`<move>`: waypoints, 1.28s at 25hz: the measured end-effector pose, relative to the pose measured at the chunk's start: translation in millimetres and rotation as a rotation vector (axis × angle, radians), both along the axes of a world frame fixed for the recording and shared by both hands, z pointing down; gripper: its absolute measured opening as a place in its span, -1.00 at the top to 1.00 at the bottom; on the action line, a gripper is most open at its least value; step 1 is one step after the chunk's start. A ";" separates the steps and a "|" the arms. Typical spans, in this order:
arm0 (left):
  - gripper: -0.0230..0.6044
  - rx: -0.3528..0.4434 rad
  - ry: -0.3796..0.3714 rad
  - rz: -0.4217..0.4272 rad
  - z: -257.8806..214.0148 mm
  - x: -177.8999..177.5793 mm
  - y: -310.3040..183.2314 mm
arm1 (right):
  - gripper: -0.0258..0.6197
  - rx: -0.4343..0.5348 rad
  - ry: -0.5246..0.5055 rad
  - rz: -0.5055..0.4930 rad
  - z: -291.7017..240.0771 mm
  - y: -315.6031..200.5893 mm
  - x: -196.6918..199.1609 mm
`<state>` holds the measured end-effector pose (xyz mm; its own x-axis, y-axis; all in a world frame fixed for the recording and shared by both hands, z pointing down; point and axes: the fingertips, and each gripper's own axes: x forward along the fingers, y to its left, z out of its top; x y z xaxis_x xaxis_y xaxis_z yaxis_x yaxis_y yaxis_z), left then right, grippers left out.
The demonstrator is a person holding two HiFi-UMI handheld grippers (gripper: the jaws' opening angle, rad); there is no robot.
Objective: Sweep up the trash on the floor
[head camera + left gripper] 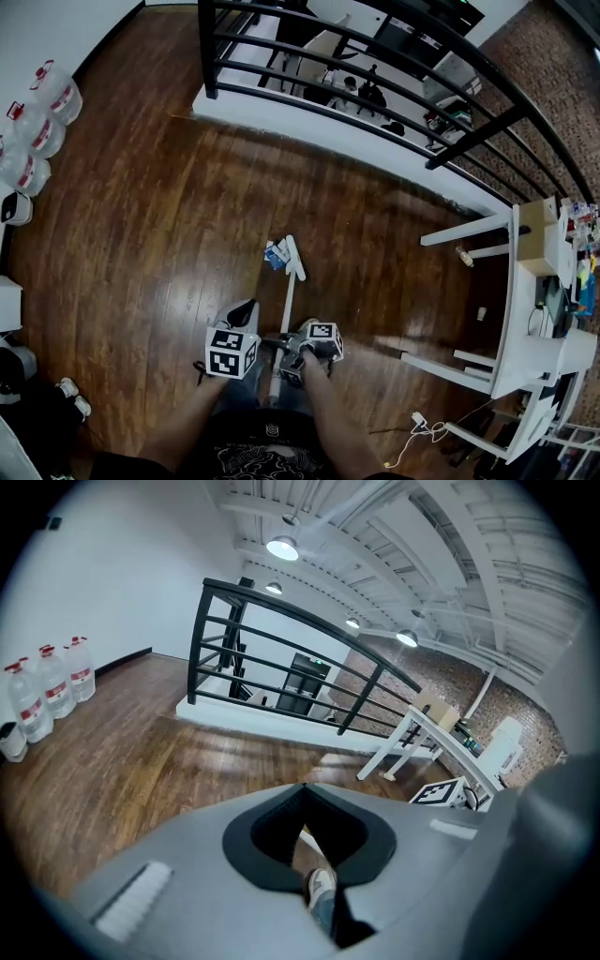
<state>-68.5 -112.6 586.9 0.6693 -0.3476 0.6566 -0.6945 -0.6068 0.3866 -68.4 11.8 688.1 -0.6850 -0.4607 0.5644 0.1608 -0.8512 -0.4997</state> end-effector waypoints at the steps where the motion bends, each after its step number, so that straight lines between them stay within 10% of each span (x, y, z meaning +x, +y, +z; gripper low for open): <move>1: 0.91 -0.001 0.002 0.000 -0.8 -0.3 1.4 | 0.92 0.004 0.006 -0.007 -1.8 2.3 1.5; 16: 0.91 0.073 0.080 -0.020 -45.6 32.5 72.3 | 0.92 0.124 0.239 -0.425 -39.3 110.0 68.7; 32: 0.91 0.190 0.057 -0.092 -97.3 106.0 316.4 | 0.92 0.501 0.653 -0.749 -120.4 296.5 175.9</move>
<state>37.4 203.8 489.6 0.6632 -0.5232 0.5352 -0.7307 -0.6073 0.3118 107.5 308.3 567.7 -0.5244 -0.3320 0.7841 -0.7285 -0.3018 -0.6150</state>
